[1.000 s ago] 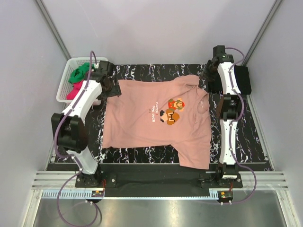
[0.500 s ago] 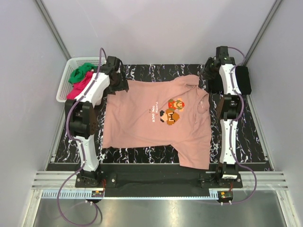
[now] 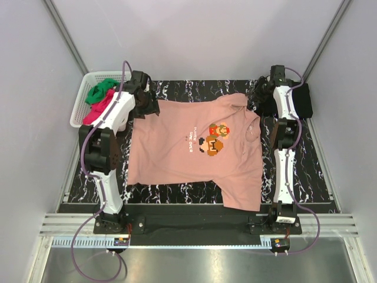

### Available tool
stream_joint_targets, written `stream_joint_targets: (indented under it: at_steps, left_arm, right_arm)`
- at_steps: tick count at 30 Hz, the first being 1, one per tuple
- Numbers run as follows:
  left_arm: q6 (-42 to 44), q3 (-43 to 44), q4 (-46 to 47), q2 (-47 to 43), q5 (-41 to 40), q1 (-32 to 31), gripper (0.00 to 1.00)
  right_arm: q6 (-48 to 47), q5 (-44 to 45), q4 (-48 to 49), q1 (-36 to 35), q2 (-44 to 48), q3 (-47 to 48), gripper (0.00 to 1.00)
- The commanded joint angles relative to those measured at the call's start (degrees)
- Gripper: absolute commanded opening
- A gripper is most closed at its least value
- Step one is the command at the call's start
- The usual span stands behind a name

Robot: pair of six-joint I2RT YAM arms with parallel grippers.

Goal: Fold and stack the t-shirts
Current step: Fold the tshirt

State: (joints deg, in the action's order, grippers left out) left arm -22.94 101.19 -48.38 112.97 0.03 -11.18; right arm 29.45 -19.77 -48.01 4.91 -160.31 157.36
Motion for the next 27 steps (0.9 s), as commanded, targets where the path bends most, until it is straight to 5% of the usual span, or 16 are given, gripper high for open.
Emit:
stream_joint_targets:
  at_steps: [1,16,27]
  left_arm:
    - [0.7,-0.6,0.7,-4.2,2.3,0.3,0.67]
    - [0.1,3.7,0.0,-0.6,0.6,0.6,0.67]
    - [-3.8,24.1,-0.7,14.8,-0.7,5.6,0.69]
  right_arm:
    - [3.0,-4.2,4.4,-0.3,-0.3,2.7,0.51]
    - [6.8,-8.4,7.6,-0.3,-3.2,2.9,0.51]
    - [7.2,-9.7,8.5,-0.8,-3.3,2.6,0.51]
